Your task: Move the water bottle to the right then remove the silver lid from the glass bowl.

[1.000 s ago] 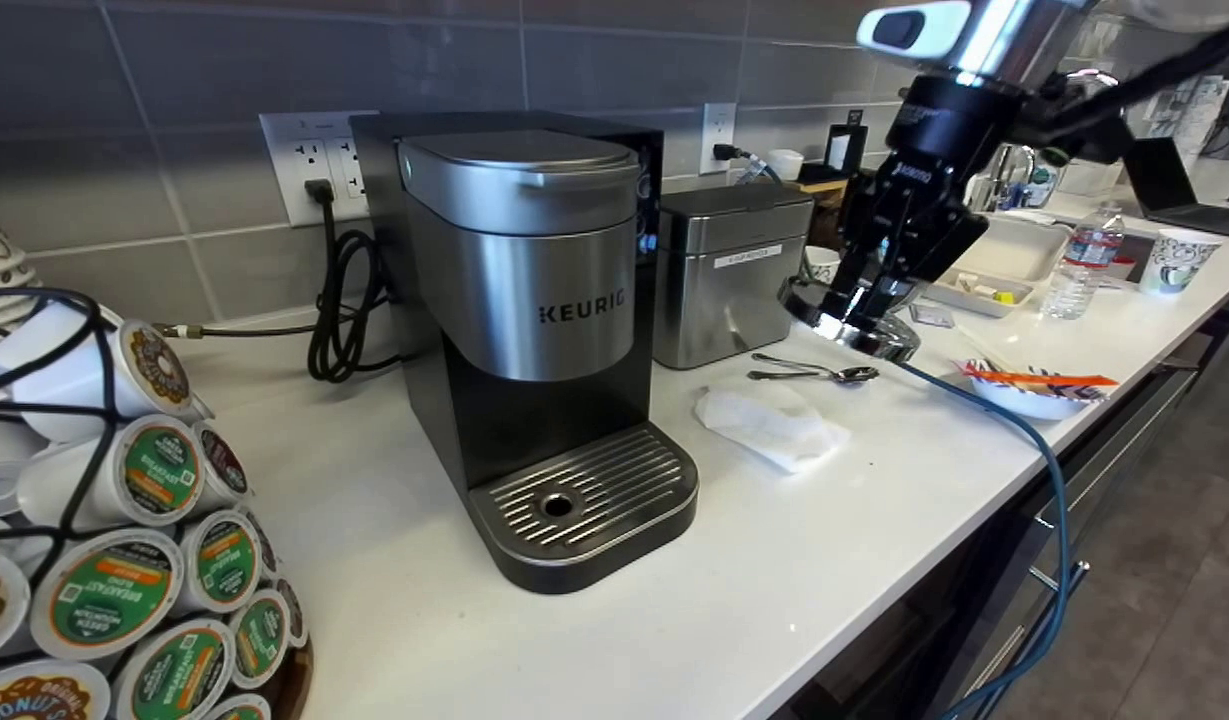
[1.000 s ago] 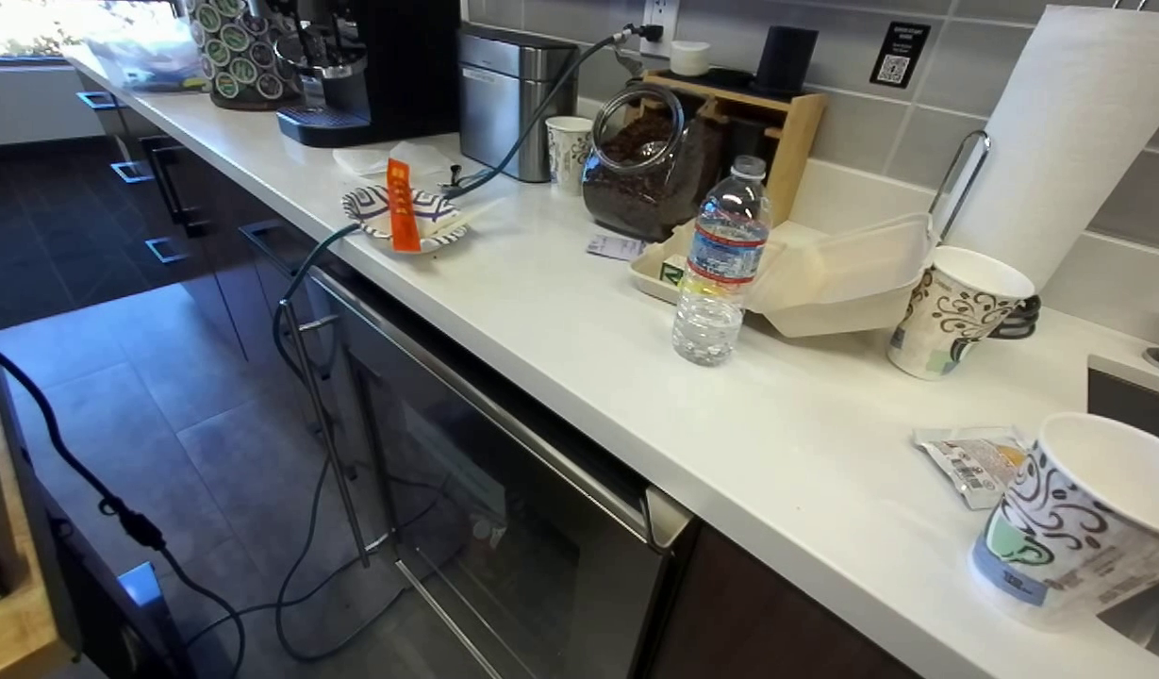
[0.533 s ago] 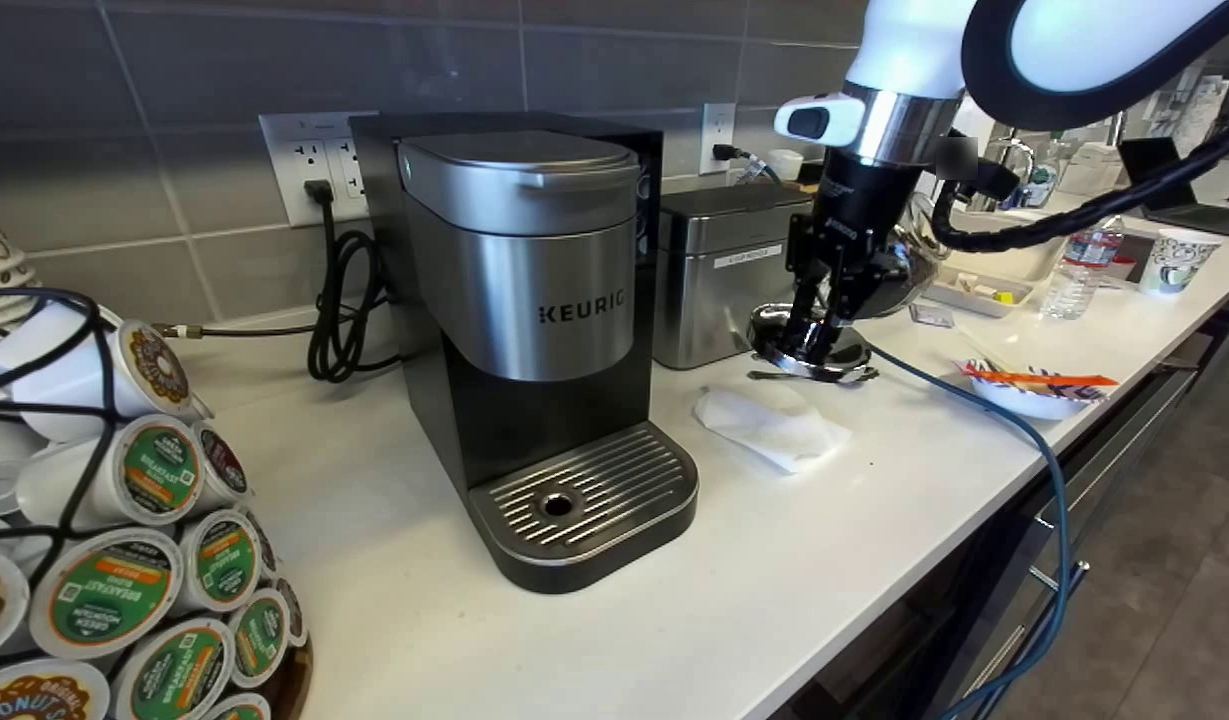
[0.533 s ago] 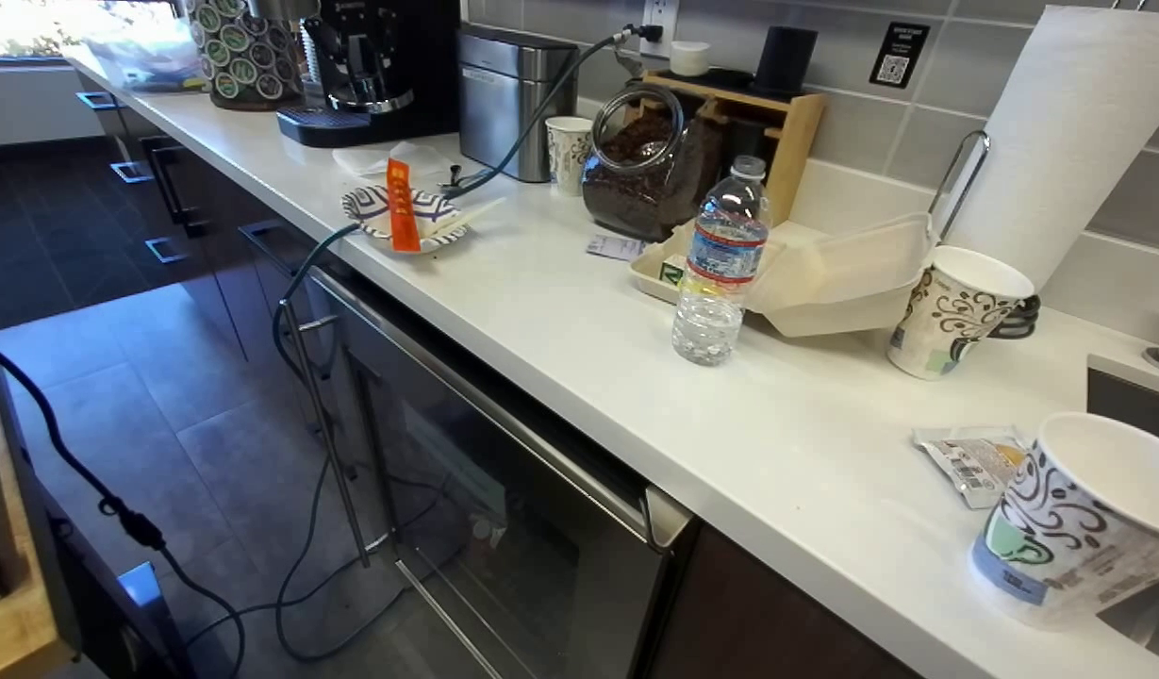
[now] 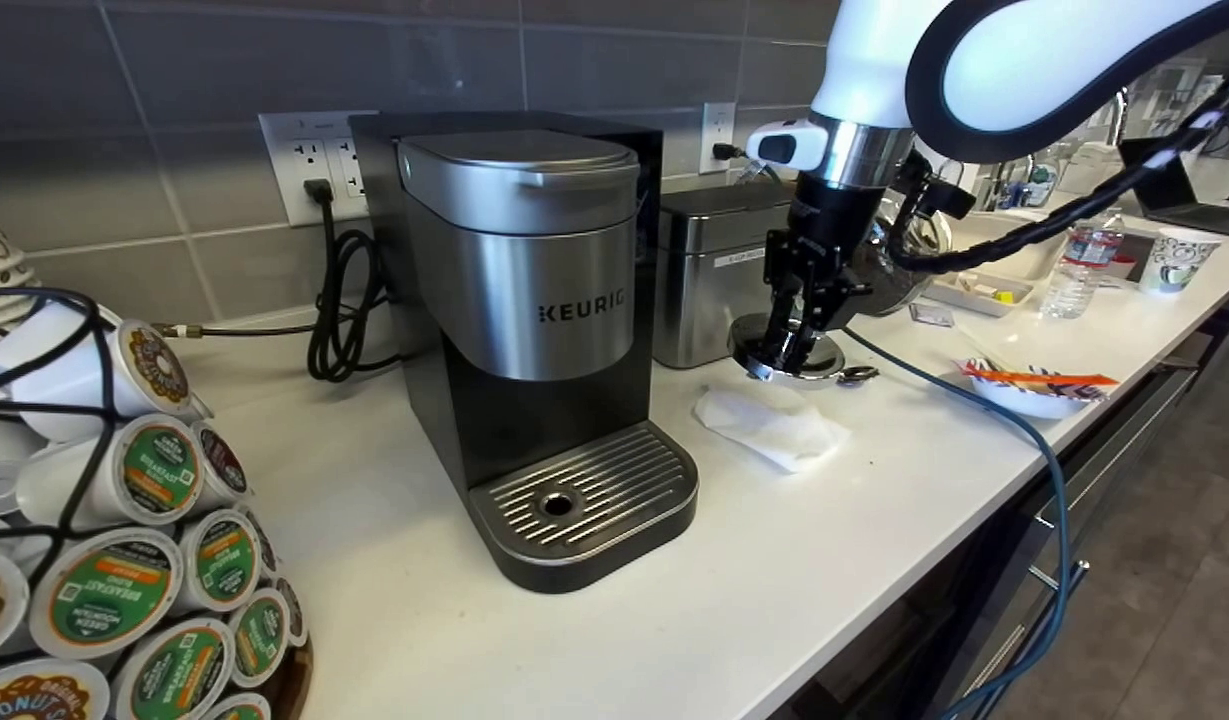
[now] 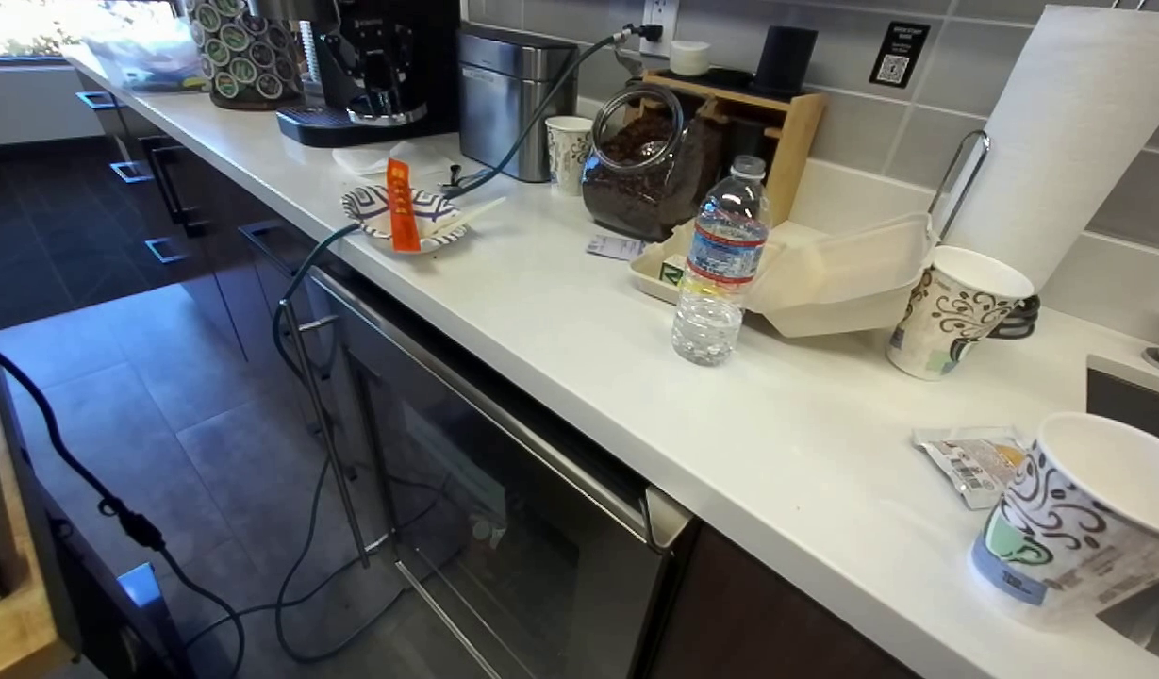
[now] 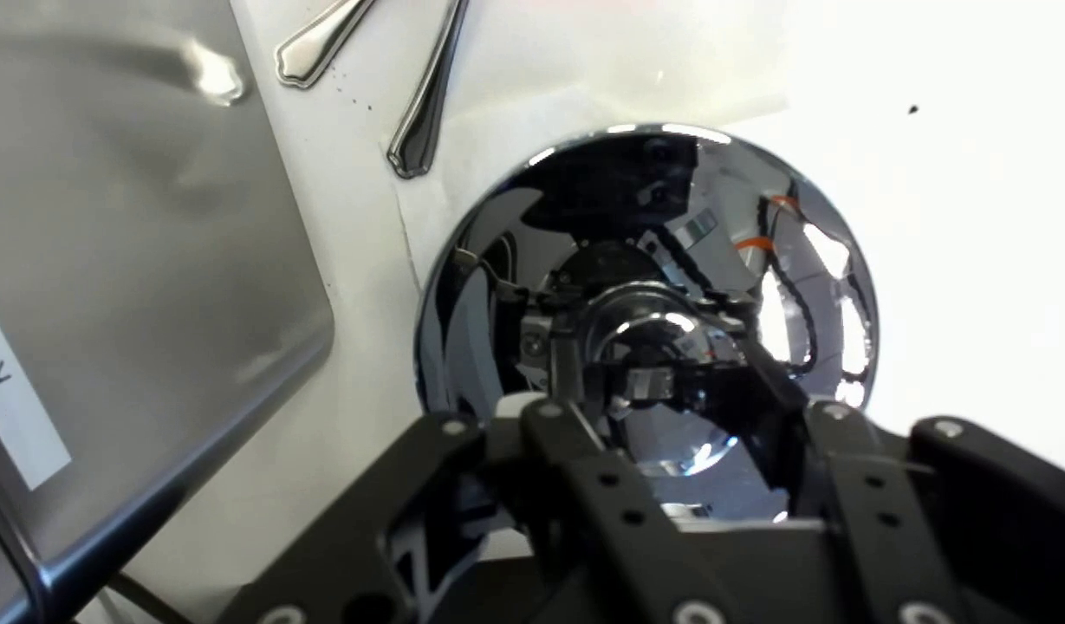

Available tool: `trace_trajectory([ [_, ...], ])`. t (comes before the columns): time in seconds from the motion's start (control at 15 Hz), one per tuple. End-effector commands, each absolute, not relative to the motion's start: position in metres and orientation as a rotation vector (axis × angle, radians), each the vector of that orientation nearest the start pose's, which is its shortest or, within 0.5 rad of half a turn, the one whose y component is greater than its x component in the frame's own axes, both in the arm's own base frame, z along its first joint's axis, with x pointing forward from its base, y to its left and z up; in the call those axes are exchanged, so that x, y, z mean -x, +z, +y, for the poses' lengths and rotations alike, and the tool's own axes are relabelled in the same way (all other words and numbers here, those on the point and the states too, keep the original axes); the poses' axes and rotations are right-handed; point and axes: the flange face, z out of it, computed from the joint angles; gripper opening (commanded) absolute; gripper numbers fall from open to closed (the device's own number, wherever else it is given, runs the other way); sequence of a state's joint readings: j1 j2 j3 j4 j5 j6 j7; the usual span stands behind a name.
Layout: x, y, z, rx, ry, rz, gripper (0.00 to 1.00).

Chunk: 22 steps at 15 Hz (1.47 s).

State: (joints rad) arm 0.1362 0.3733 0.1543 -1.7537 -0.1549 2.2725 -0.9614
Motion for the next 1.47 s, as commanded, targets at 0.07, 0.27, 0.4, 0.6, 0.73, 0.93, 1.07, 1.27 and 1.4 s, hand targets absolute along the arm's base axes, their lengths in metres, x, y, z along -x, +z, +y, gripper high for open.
trace_trajectory([
  [0.07, -0.637, 0.346, 0.193, 2.567, -0.164, -1.985, 0.21],
  [0.27, -0.63, 0.333, 0.207, 2.556, -0.139, -1.974, 0.21],
  [0.4, -0.627, 0.325, 0.217, 2.558, -0.141, -1.971, 0.21],
  [0.6, -0.634, 0.313, 0.224, 2.597, -0.195, -1.969, 0.21],
  [0.73, -0.636, 0.303, 0.228, 2.616, -0.197, -1.99, 0.21],
  [0.93, -0.638, 0.291, 0.223, 2.678, -0.123, -2.018, 0.66],
  [1.07, -0.637, 0.303, 0.217, 2.725, -0.145, -1.959, 0.79],
  [1.27, -0.618, 0.352, 0.189, 2.734, -0.248, -1.781, 0.99],
  [1.4, -0.606, 0.373, 0.159, 2.743, -0.347, -1.623, 1.0],
])
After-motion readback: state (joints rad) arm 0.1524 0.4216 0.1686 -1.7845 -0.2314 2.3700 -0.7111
